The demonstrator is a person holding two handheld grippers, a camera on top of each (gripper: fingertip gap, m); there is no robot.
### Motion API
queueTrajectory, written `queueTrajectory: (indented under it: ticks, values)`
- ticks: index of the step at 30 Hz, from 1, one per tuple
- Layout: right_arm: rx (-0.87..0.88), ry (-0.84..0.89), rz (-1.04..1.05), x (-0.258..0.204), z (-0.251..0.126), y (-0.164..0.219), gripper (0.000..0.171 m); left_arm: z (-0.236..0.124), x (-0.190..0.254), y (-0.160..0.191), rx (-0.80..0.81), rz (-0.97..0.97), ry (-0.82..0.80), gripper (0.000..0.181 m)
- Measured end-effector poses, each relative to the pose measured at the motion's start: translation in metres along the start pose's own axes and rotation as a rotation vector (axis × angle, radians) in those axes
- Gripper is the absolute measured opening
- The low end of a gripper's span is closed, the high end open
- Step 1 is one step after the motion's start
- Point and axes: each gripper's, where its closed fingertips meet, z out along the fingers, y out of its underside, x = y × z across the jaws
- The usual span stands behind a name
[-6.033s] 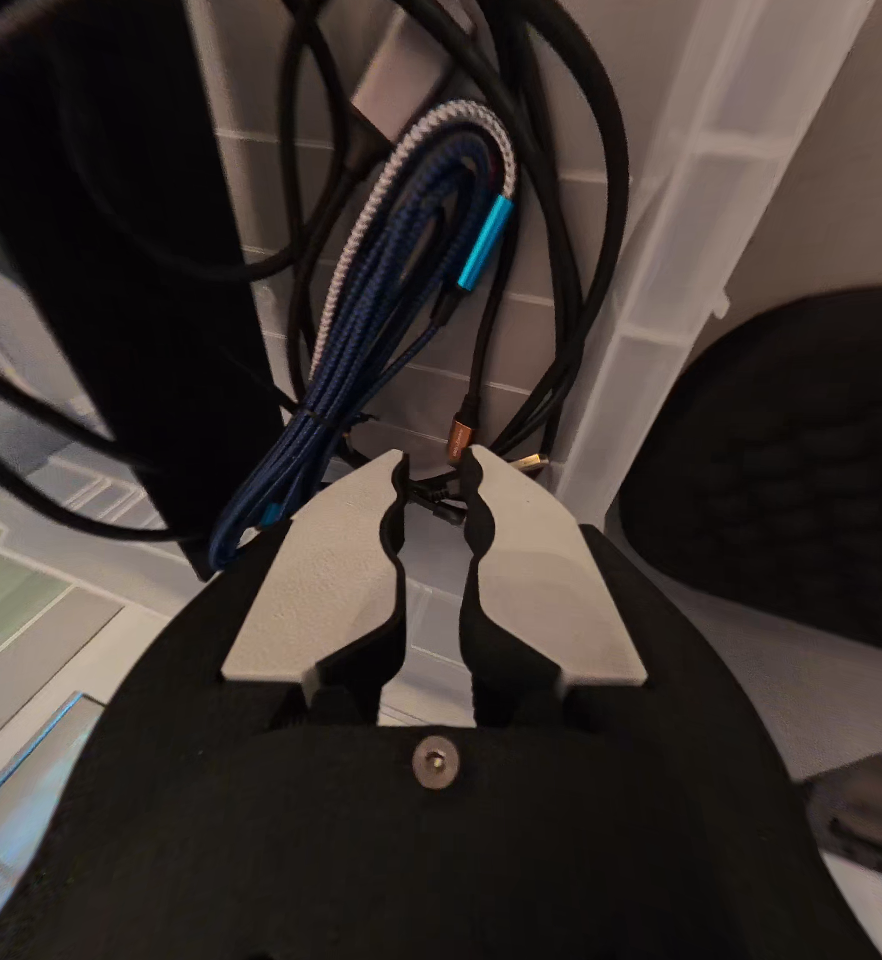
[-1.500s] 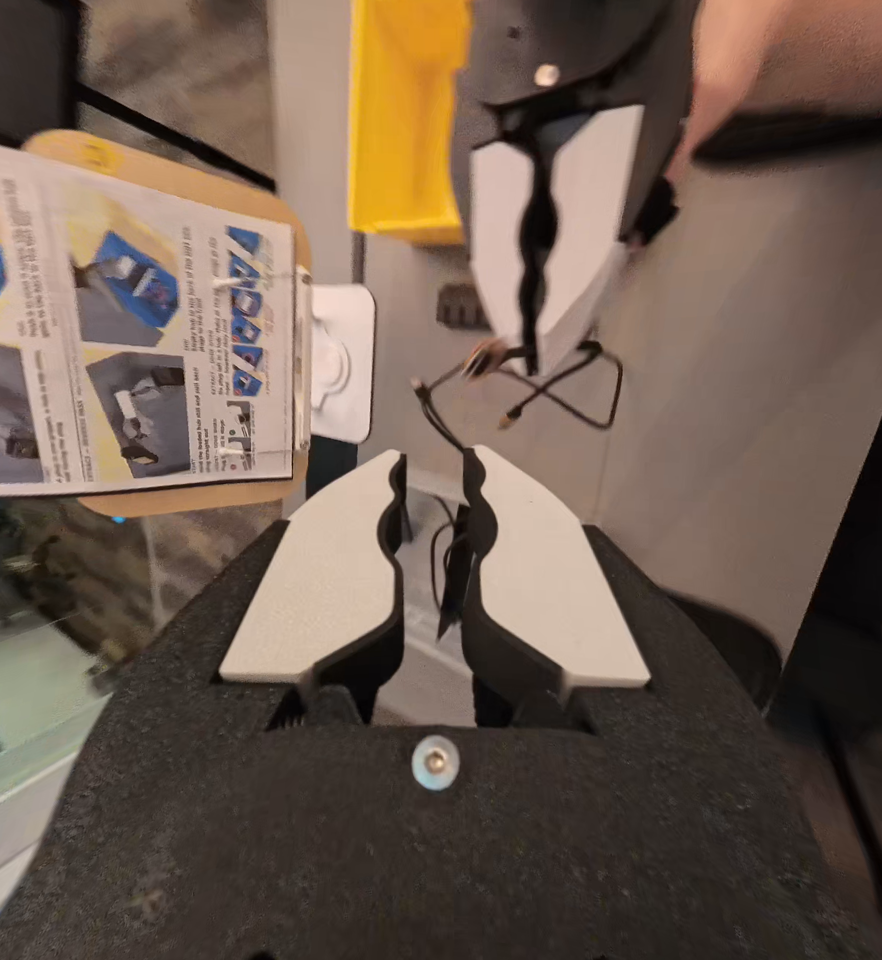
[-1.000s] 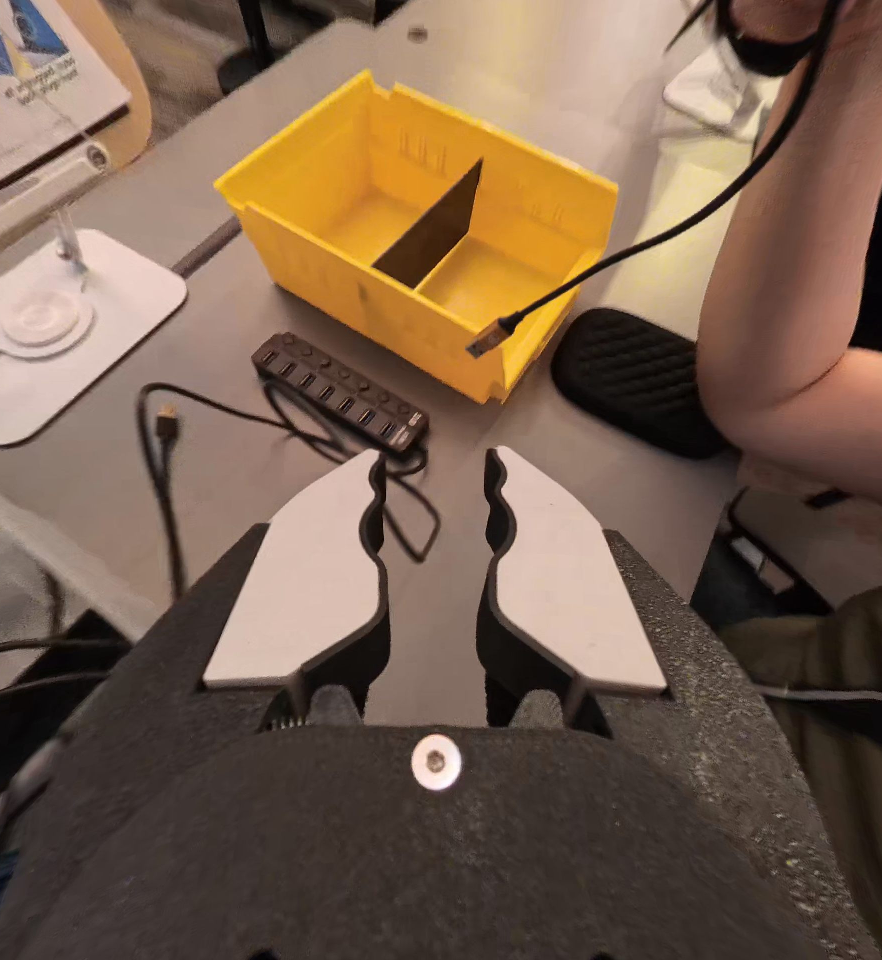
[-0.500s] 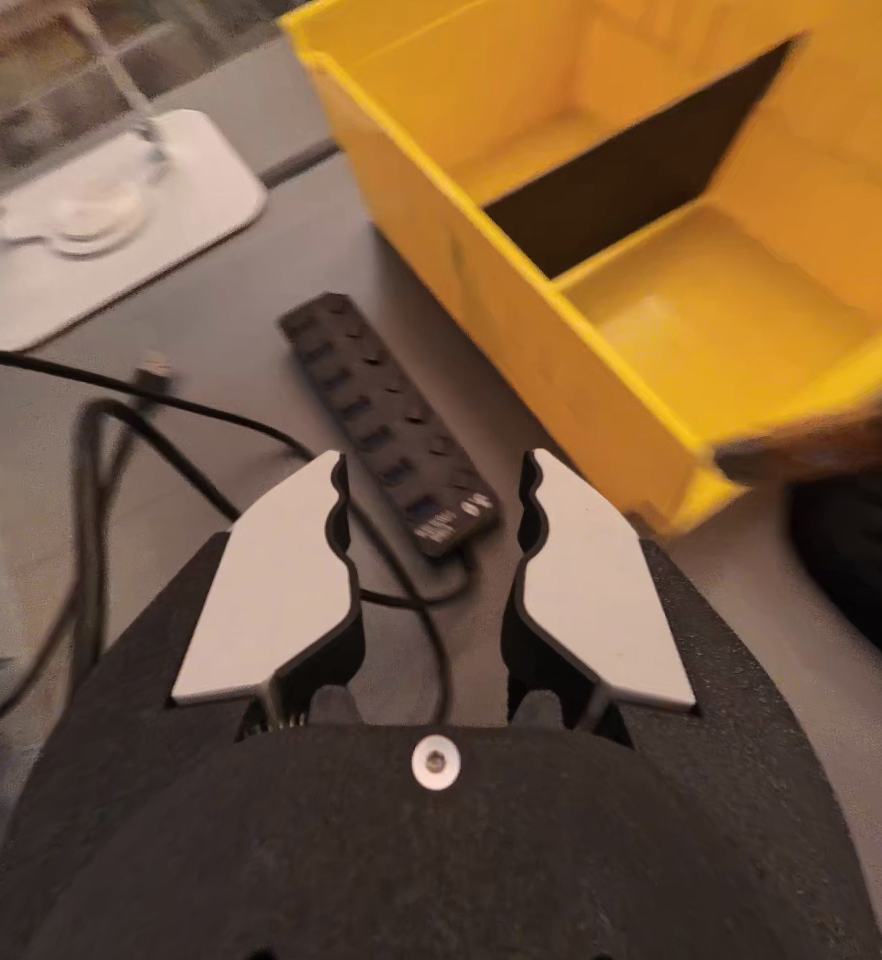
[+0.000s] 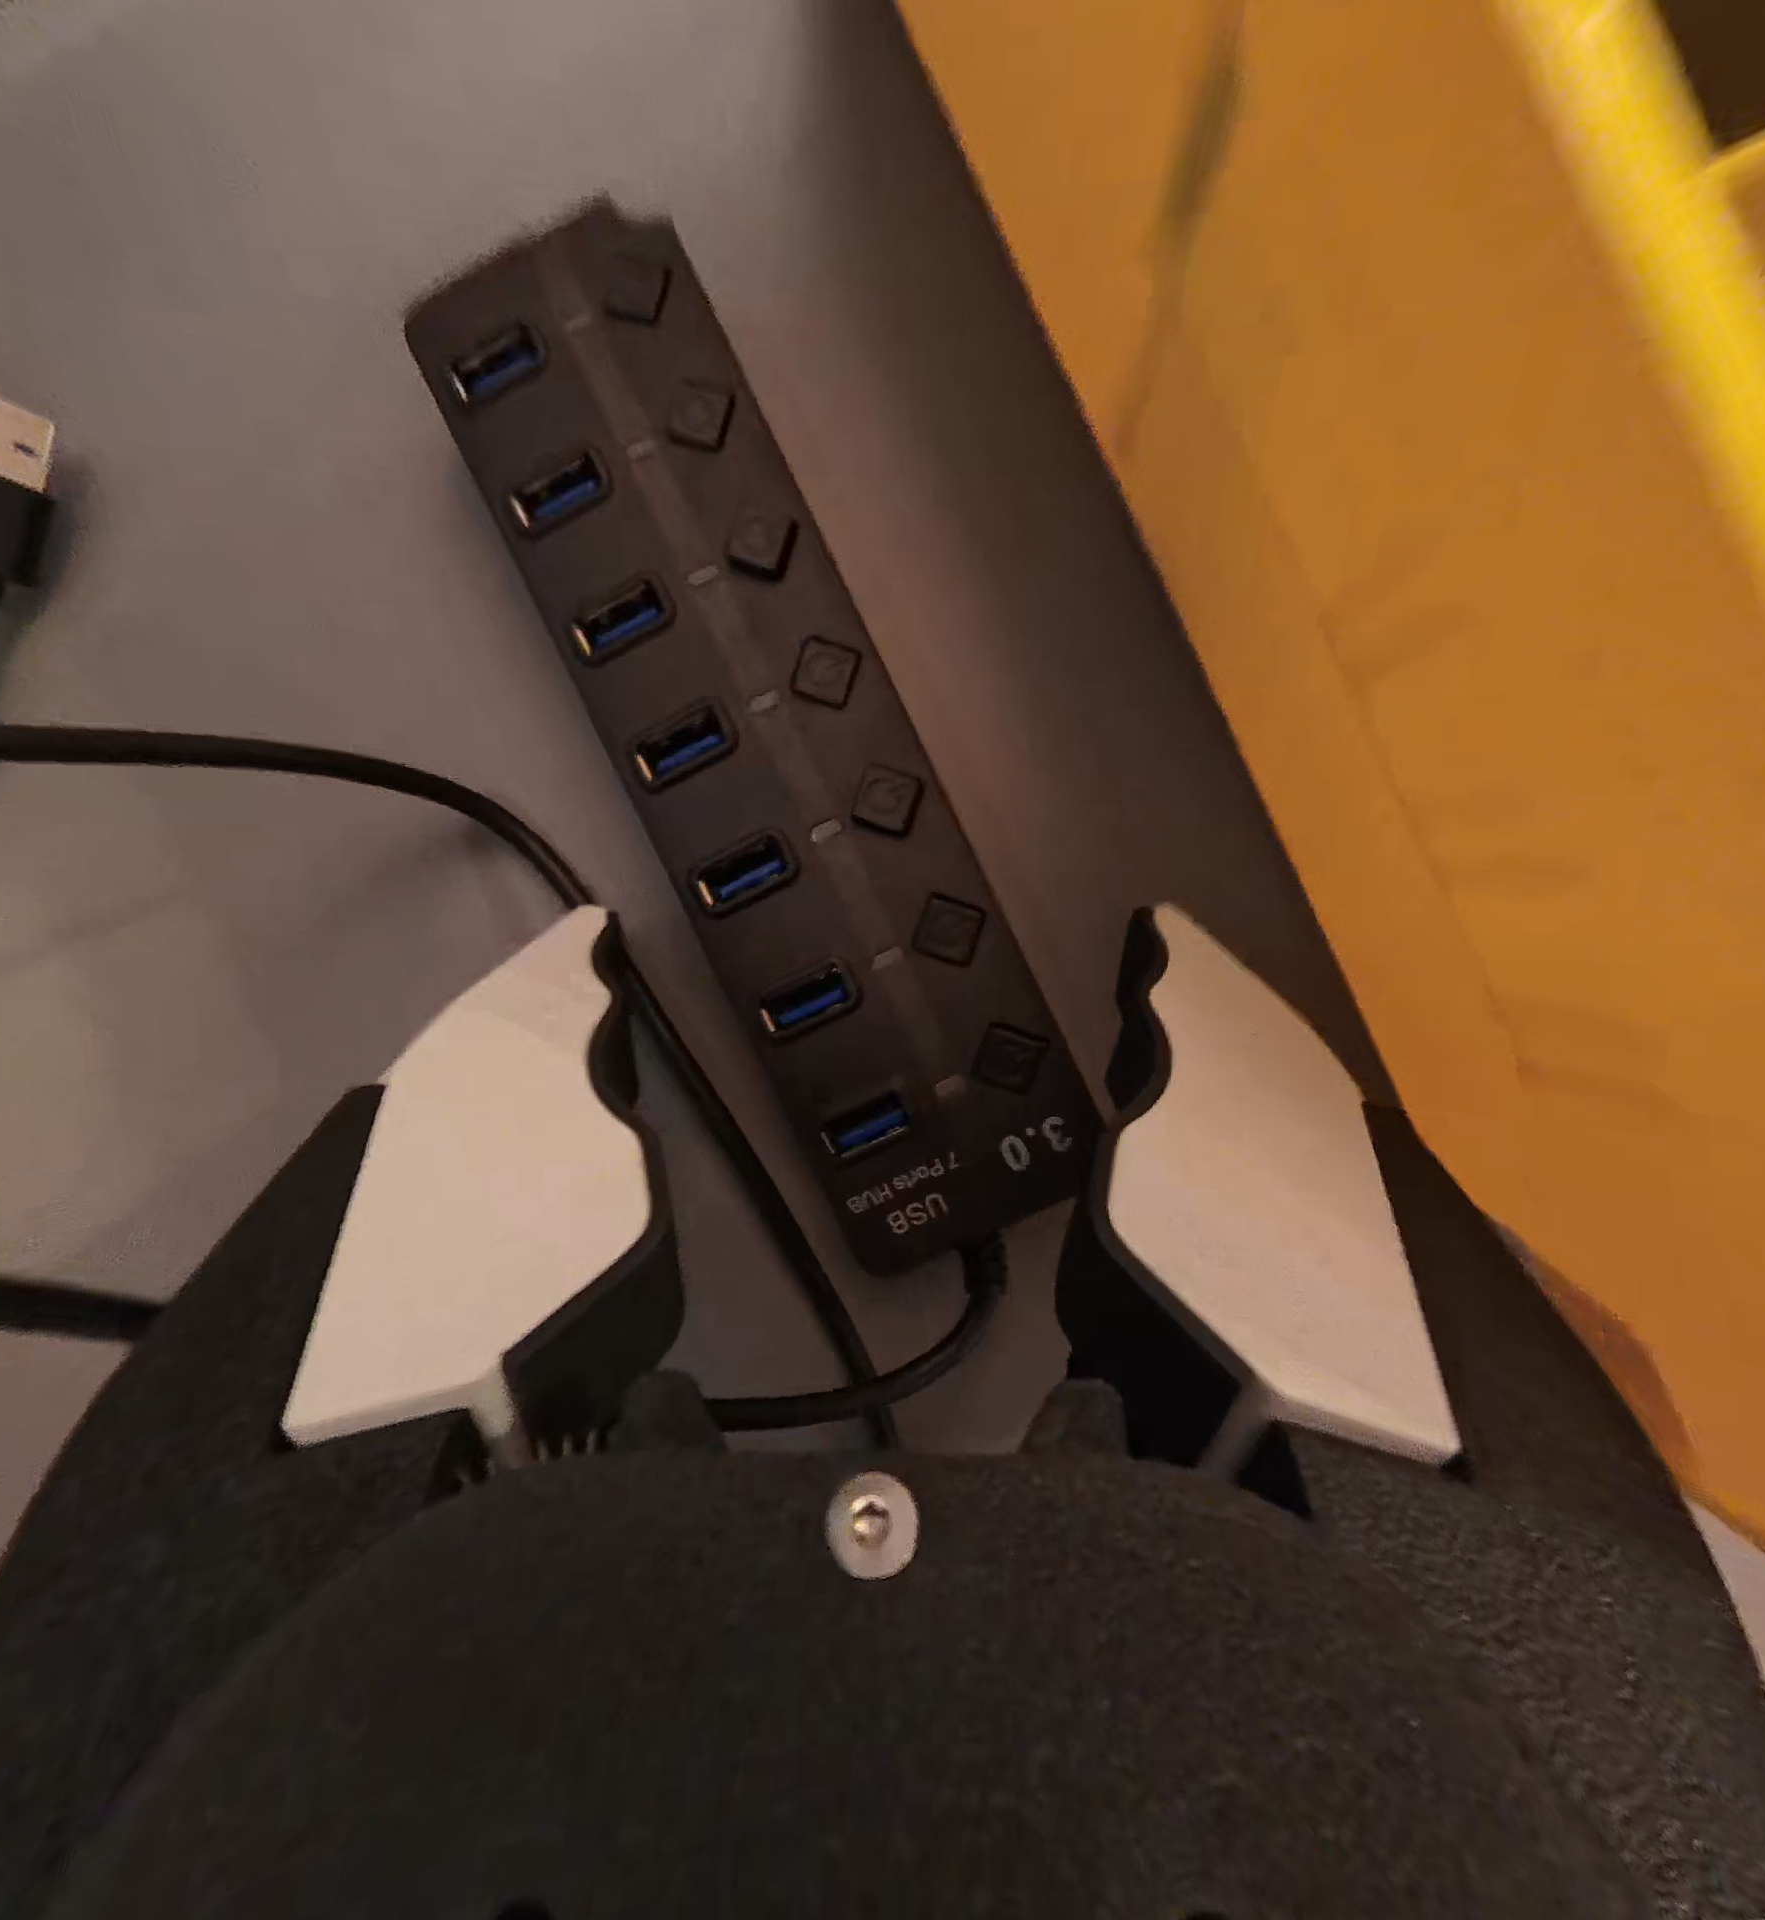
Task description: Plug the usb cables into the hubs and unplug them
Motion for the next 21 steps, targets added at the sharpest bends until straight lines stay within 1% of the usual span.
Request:
queueTrajectory:
  ticks: [1,4,6,7,8,12,15,17,21]
  values:
    - [0.007,0.003,-0.004,0.000,-0.003,0.000,0.005,0.001,0.001,0.000,0.013,-0.023,0.023,0.087]
    - [0.035,0.013,-0.005,-0.001,-0.010,-0.002,0.005,0.000,-0.004,0.004,0.032,-0.025,0.031,0.086]
    - [0.041,0.018,0.001,0.000,-0.013,-0.002,0.005,-0.003,-0.008,0.008,0.028,0.003,0.039,0.075]
    - [0.038,0.017,0.002,0.000,-0.014,-0.001,0.006,-0.006,-0.009,0.011,0.015,0.019,0.055,0.061]
    - [0.031,0.012,0.002,0.000,-0.013,0.000,0.005,-0.007,-0.013,0.014,0.005,0.032,0.052,0.060]
    - [-0.033,-0.014,-0.018,-0.002,-0.003,0.009,0.005,-0.014,-0.025,0.027,-0.021,0.086,0.076,0.058]
    - [-0.080,-0.100,-0.037,-0.010,0.010,0.015,0.005,-0.018,-0.030,0.035,-0.023,0.147,0.086,0.058]
    - [-0.110,-0.166,-0.044,-0.015,0.020,0.020,0.006,-0.023,-0.033,0.042,-0.043,0.235,0.091,0.057]
    - [-0.198,-0.320,-0.081,-0.024,0.042,0.037,0.005,-0.038,-0.046,0.048,-0.112,0.414,0.043,0.057]
